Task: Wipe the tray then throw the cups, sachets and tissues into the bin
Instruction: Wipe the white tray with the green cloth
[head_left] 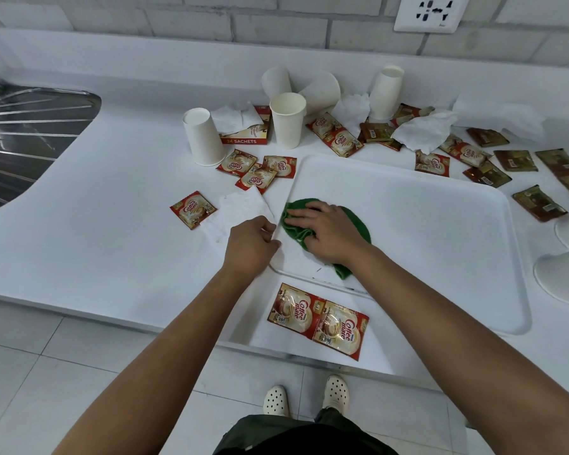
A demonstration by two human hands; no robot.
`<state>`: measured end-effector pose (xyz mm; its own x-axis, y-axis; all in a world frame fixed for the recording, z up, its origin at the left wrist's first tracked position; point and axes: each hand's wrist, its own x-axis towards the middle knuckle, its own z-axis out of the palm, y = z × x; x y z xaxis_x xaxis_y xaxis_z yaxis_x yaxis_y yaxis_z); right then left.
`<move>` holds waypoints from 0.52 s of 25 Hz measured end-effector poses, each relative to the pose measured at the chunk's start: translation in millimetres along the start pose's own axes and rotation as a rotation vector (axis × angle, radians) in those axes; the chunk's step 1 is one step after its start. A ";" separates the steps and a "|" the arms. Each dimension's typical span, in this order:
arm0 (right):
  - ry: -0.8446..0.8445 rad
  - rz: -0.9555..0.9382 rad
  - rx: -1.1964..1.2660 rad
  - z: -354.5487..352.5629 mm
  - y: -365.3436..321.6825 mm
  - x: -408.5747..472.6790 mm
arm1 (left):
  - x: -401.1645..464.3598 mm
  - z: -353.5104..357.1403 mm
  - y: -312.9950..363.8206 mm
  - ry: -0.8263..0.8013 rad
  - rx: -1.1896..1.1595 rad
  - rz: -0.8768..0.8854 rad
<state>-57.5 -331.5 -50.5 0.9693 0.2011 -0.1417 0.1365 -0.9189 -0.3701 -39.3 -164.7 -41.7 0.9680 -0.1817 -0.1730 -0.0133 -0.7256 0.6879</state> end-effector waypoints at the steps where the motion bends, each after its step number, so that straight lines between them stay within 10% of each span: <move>1: 0.007 -0.029 0.015 1.1 -0.3 -2.7 | -0.2 -0.2 -0.6 -0.004 -0.010 0.007; 13: 0.054 0.273 -0.141 -10.4 19.5 30.7 | 8.2 -11.8 3.8 -0.186 -0.115 -0.037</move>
<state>-23.0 -346.8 -52.6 0.9831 -0.0743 -0.1675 -0.1067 -0.9753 -0.1936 -28.5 -161.1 -32.1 0.9045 -0.2833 -0.3189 0.0601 -0.6555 0.7528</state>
